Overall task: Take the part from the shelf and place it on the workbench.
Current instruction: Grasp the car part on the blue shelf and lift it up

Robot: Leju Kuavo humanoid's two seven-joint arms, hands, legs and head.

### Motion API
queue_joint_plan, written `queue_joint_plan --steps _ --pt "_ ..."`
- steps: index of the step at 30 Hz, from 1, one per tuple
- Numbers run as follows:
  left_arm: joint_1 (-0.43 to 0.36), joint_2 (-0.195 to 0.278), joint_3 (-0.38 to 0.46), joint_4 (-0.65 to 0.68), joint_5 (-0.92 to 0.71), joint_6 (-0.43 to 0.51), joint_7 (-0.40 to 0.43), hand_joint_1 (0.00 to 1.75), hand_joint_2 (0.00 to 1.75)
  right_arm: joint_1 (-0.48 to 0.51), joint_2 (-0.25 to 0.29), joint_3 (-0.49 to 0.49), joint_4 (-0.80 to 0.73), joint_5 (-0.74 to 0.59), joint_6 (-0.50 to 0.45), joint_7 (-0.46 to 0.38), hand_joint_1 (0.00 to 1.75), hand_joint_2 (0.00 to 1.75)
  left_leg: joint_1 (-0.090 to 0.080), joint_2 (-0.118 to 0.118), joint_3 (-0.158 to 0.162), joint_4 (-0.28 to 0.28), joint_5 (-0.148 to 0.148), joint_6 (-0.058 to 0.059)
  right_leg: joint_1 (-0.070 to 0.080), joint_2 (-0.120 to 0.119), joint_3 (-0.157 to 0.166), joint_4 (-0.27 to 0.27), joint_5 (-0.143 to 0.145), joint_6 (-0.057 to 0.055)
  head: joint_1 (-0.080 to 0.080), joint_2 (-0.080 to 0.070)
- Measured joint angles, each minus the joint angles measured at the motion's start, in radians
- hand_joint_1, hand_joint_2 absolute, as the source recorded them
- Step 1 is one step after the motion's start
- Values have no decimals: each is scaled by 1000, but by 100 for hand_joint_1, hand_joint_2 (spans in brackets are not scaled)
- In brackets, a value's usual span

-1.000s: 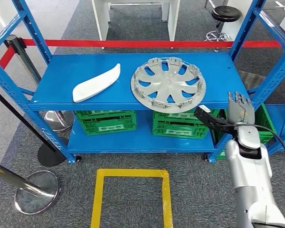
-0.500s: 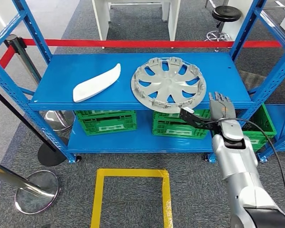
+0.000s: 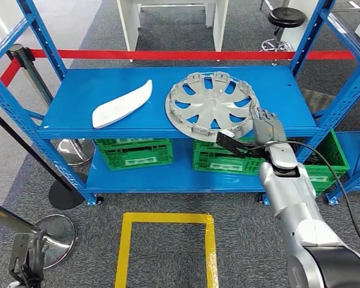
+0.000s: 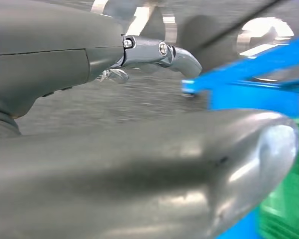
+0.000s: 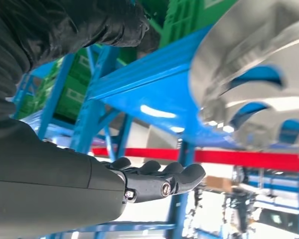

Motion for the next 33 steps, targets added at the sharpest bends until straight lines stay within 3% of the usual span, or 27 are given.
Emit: queue_joint_plan --steps 7,12,17,26,33 --pt "-81 -75 -9 -172 -74 -70 19 0 0 -34 33 26 59 0 0 7 0 175 -1 0 -6 2 2 0 0 2 -5 1 4 -1 0 0" --pt "-87 -159 -56 -345 -87 -131 78 0 0 -52 54 39 91 0 -4 8 0 175 -1 1 -7 3 2 0 -1 3 -6 1 5 -1 1 0" --pt "-83 -213 -100 -469 -83 -170 110 0 0 -59 65 43 115 0 -9 10 0 175 -1 1 -8 4 2 0 0 3 -7 1 5 -1 0 0" --pt "-138 -309 -319 -730 -72 -173 294 0 0 -68 71 61 178 0 -42 8 0 175 -1 1 -10 5 2 1 0 3 -9 1 6 0 0 0" --pt "-184 -338 -407 -803 -17 -172 339 0 0 -69 66 51 203 0 -53 4 0 175 -1 1 -10 6 2 1 0 4 -10 1 6 0 0 0"
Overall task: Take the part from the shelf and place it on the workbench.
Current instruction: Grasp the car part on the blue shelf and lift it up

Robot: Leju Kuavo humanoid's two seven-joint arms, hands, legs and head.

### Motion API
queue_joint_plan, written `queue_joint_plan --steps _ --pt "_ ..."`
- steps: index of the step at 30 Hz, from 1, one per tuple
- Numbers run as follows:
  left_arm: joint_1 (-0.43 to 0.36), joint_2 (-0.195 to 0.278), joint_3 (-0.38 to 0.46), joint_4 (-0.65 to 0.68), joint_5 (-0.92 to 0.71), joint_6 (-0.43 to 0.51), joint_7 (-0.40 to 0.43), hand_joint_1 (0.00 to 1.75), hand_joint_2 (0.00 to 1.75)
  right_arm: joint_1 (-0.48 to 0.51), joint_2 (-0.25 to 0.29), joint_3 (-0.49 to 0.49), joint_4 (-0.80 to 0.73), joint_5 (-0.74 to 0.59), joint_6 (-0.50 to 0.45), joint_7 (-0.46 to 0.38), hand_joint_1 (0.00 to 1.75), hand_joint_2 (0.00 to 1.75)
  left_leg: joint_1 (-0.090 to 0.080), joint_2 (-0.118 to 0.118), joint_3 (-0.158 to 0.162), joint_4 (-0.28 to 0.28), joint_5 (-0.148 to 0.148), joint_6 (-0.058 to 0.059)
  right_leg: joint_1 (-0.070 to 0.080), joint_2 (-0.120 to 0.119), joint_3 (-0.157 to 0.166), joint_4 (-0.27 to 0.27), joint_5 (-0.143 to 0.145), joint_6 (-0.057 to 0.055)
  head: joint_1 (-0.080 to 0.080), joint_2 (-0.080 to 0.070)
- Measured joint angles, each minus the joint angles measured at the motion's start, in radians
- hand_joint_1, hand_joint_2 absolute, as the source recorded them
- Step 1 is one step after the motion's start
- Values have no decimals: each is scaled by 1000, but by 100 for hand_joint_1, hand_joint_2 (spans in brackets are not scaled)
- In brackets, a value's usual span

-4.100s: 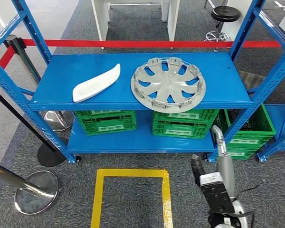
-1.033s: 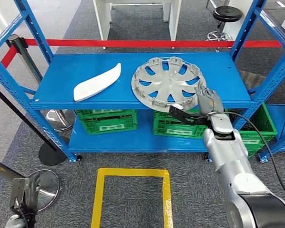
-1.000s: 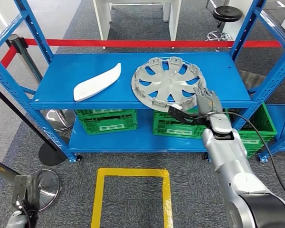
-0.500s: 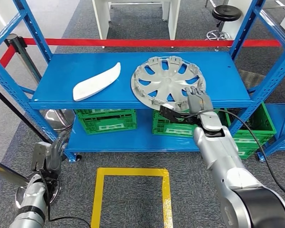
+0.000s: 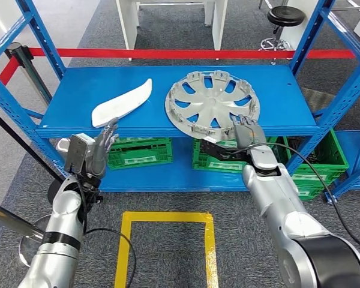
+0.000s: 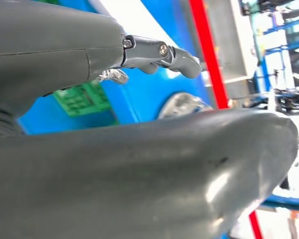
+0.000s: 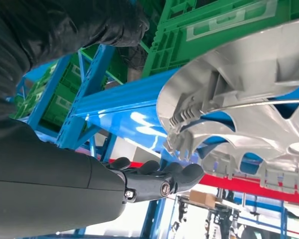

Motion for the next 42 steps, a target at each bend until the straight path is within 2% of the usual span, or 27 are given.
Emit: queue_joint_plan --steps 11,16,18,20,21,22,24,25,26,27,28,29,30,31,32,34,35,37,39,40,41,42 --pt "-9 -20 -44 -54 27 19 -12 0 0 -3 -4 -11 14 0 1 14 0 175 0 0 -1 0 0 0 0 1 -1 0 0 0 0 0" --pt "-9 -24 -46 -81 39 24 -19 0 0 -3 -6 -12 16 0 3 21 0 175 -3 0 -12 12 -1 4 -6 2 -8 0 6 7 0 0" --pt "-10 -25 -46 -88 43 24 -21 0 0 -4 -6 -12 17 0 3 21 0 175 -4 0 -14 7 2 9 -6 2 -9 -5 9 12 0 0" --pt "-13 -26 -48 -95 46 22 -26 0 0 -9 -7 -12 16 0 1 21 0 175 1 3 -4 -16 12 20 -5 3 -18 1 3 18 1 0" --pt "-16 -27 -50 -97 47 20 -28 0 0 -13 -8 -12 16 0 0 21 0 175 5 5 2 -29 17 26 -5 4 -37 30 -9 21 4 0" --pt "-18 -27 -51 -98 49 19 -30 0 0 -17 -11 -12 16 0 -3 20 0 175 8 6 6 -37 21 30 -6 5 -71 82 -27 23 7 0" --pt "-18 -27 -54 -98 49 19 -31 0 0 -20 -14 -12 17 0 -15 21 0 175 10 7 7 -39 20 33 -10 5 -162 222 -60 30 12 0" --pt "-15 -27 -55 -98 49 19 -32 0 0 -19 -15 -12 17 0 -23 22 0 175 11 6 7 -37 17 32 -12 5 -201 268 -58 34 13 0" --pt "-13 -27 -57 -98 49 19 -32 0 0 -18 -16 -12 14 0 -30 21 0 175 14 5 9 -35 13 29 -15 5 -225 280 -35 38 13 0" --pt "-11 -27 -60 -98 49 21 -33 0 0 -18 -17 -13 7 0 -35 20 0 175 18 3 12 -31 6 23 -19 4 -229 250 8 43 13 0" --pt "-9 -27 -61 -98 49 22 -34 0 0 -19 -18 -15 -3 0 -38 17 0 175 23 2 16 -24 -4 15 -23 3 -218 189 61 48 14 0" --pt "-7 -27 -63 -98 49 24 -34 0 0 -20 -19 -17 -16 0 -40 14 0 175 27 0 16 -17 -14 6 -24 2 -201 136 98 54 16 0" --pt "-5 -26 -63 -98 49 26 -35 0 0 -22 -20 -19 -30 0 -39 10 0 175 28 -1 13 -5 -24 -3 -25 4 -182 88 118 56 20 0" --pt "-2 -26 -63 -99 50 27 -35 0 0 -23 -21 -21 -45 0 -34 6 0 175 27 -2 6 5 -30 -11 -24 7 -172 64 117 49 22 0" --pt "1 -25 -63 -100 51 28 -36 0 0 -22 -21 -24 -60 0 -27 1 0 175 25 -3 -2 10 -32 -17 -22 10 -169 62 103 40 22 0" --pt "5 -23 -63 -101 53 29 -38 0 0 -20 -22 -35 -95 0 -9 -7 0 175 24 -3 -12 15 -36 -25 -24 15 -173 59 88 17 19 0" --pt "7 -21 -63 -102 53 30 -39 0 0 -21 -23 -42 -112 0 -2 -10 0 175 25 -1 -16 24 -45 -28 -25 16 -175 61 84 11 16 0" --pt "12 -17 -63 -103 54 31 -40 0 0 -20 -25 -54 -141 0 7 -16 0 175 25 2 -42 96 -91 -31 -25 19 -162 56 76 -3 9 0" --pt "26 -14 -63 -103 55 31 -42 0 0 -3 -30 -66 -152 0 16 -20 0 175 22 3 -95 229 -147 -29 -19 20 -136 47 67 -12 3 0" --pt "34 -12 -63 -103 56 31 -42 0 0 8 -32 -71 -153 0 19 -22 0 175 19 3 -122 281 -155 -25 -15 20 -124 44 63 -16 1 0" --pt "41 -10 -63 -103 57 31 -42 0 0 17 -34 -75 -157 0 21 -24 0 175 15 2 -141 302 -140 -17 -11 21 -115 42 58 -19 0 0" --pt "44 -8 -62 -104 58 31 -42 0 0 21 -35 -77 -163 0 21 -26 0 175 9 2 -149 284 -102 -6 -6 22 -109 41 54 -21 -1 0"
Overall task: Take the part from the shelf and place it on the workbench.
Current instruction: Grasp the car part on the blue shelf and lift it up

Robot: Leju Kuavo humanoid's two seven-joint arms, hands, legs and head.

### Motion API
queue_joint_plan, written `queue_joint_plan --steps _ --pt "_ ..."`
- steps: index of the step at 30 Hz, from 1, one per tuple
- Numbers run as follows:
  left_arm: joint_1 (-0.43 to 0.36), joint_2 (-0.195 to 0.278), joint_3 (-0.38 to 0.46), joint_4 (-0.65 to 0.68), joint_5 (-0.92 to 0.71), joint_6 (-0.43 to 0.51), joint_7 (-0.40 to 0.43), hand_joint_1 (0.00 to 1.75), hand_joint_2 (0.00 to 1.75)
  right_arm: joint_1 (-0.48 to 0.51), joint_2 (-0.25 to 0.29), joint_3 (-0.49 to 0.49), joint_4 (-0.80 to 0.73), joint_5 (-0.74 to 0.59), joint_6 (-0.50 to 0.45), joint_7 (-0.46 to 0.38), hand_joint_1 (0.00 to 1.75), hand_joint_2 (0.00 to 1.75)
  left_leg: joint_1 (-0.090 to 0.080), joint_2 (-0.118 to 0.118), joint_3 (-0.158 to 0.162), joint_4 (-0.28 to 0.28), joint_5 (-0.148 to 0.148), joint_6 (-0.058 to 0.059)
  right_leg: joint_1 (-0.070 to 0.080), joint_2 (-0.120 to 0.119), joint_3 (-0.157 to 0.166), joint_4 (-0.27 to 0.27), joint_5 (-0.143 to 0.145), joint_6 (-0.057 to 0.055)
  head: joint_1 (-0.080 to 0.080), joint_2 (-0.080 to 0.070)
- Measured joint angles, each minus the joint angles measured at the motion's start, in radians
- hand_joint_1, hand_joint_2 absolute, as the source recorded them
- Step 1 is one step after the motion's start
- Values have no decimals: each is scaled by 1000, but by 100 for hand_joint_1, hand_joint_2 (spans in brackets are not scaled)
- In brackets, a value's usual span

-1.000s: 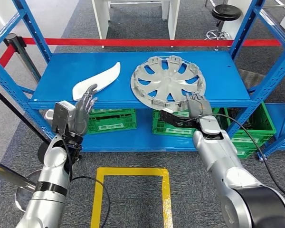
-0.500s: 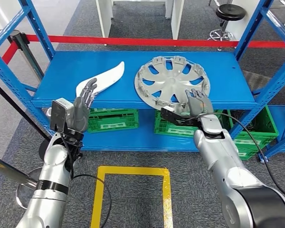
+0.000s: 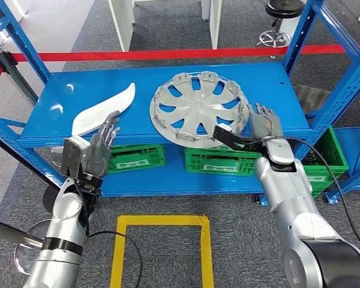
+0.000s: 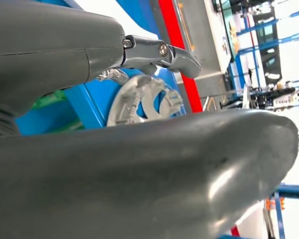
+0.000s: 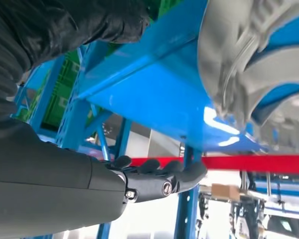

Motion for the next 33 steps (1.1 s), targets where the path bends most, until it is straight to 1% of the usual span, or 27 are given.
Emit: queue_joint_plan --steps 1,2,3,4,5,6,8,9,11,12,16,22,33 --pt "1 2 0 -2 1 0 0 0 0 -1 0 -2 -8 0 -1 -2 0 175 -8 0 4 -50 54 15 5 2 5 -1 -3 -2 -2 0" --pt "1 3 1 -3 1 0 -1 0 0 -5 0 -2 -14 0 -2 -3 0 175 -17 -1 13 -110 104 35 8 3 9 -3 -5 -3 -2 0" --pt "2 3 1 -5 2 0 -1 0 0 -9 0 -3 -18 0 -3 -4 0 175 -25 -1 22 -160 145 51 11 4 11 -6 -5 -2 0 0" --pt "3 3 1 -7 2 0 -2 0 0 -11 0 -5 -20 0 -4 -4 0 175 -32 -1 28 -194 171 63 10 5 12 -9 -4 0 1 0" --pt "3 3 1 -8 2 0 -2 0 0 -11 0 -6 -21 0 -4 -4 0 175 -36 -1 32 -210 180 63 9 5 11 -11 -4 1 2 0" --pt "3 3 1 -9 2 0 -2 0 0 -11 0 -7 -23 0 -4 -4 0 175 -38 -1 34 -218 182 53 9 4 8 -10 -3 3 2 0" --pt "-1 2 0 -12 7 -4 -3 0 0 -14 0 -8 -28 0 -6 -7 0 175 -36 -2 39 -237 168 33 9 1 0 -5 -4 3 -1 0" --pt "-1 2 0 -13 10 -6 -3 0 0 -18 0 -9 -31 0 -7 -10 0 175 -35 -2 41 -244 157 28 10 0 -5 -3 -4 3 -1 0" --pt "3 1 0 -14 16 -10 -4 0 0 -23 0 -10 -34 0 -10 -16 0 175 -32 -3 42 -252 144 28 13 -2 -11 -1 -4 4 0 0" --pt "6 1 0 -14 20 -11 -4 0 0 -23 0 -10 -36 0 -13 -21 0 175 -32 -3 42 -252 143 28 13 -3 -12 -2 -4 5 0 0" --pt "11 2 0 -14 37 -11 -8 0 0 -24 1 -12 -44 0 -20 -43 0 175 -32 -4 42 -252 145 32 12 -4 -9 -6 1 10 0 0" --pt "10 2 0 -23 57 -18 -25 0 0 -45 11 -11 -64 0 -19 -48 0 175 -34 -5 42 -251 149 36 11 -5 -7 -7 6 16 0 0" --pt "9 2 0 -30 73 -26 -34 0 0 -51 15 -12 -77 0 -23 -56 0 175 -33 -5 43 -251 152 36 11 -5 -7 -7 8 17 -1 0"
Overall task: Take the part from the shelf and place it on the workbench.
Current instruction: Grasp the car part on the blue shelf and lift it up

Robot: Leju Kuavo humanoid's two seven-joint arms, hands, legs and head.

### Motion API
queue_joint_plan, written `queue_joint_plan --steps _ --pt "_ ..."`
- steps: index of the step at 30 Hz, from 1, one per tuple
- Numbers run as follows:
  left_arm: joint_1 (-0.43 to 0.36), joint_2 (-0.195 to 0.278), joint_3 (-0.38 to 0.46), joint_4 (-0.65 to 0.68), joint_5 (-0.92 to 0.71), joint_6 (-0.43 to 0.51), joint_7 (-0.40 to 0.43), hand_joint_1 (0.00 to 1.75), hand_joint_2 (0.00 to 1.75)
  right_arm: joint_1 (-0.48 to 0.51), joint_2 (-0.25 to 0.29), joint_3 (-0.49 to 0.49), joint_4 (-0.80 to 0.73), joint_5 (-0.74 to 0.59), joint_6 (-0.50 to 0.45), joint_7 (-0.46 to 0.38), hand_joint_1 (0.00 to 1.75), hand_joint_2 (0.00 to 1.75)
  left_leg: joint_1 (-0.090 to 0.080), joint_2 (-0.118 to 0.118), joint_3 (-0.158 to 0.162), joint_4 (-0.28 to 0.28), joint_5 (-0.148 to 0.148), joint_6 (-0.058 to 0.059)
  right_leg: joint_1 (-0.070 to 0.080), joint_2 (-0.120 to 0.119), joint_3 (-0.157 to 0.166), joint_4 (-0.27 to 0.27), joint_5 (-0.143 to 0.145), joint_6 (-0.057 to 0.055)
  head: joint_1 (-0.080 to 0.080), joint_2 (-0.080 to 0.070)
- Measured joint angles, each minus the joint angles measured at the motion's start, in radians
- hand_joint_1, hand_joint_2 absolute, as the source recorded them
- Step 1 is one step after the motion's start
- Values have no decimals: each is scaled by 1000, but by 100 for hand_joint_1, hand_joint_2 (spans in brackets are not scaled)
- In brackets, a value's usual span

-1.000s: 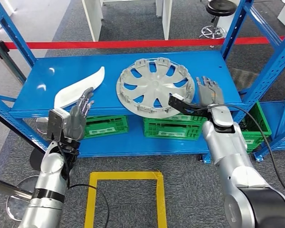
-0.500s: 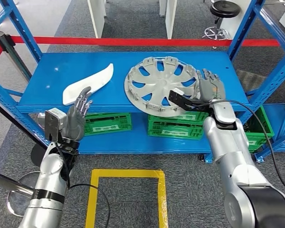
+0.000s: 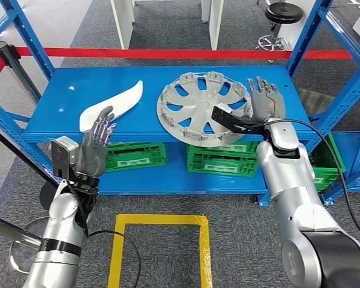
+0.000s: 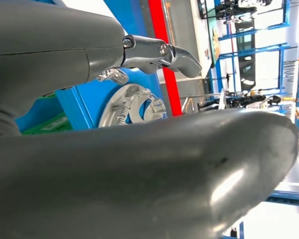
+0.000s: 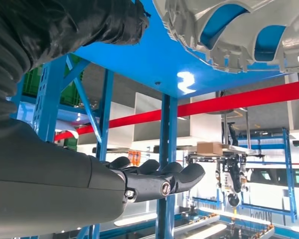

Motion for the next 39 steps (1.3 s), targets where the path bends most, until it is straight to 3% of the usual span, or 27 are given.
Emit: queue_joint_plan --steps 39 --pt "-1 12 0 -24 24 -3 -31 0 0 -5 -2 32 3 0 -12 9 0 175 -1 0 0 1 0 0 -1 0 0 0 1 0 0 0"
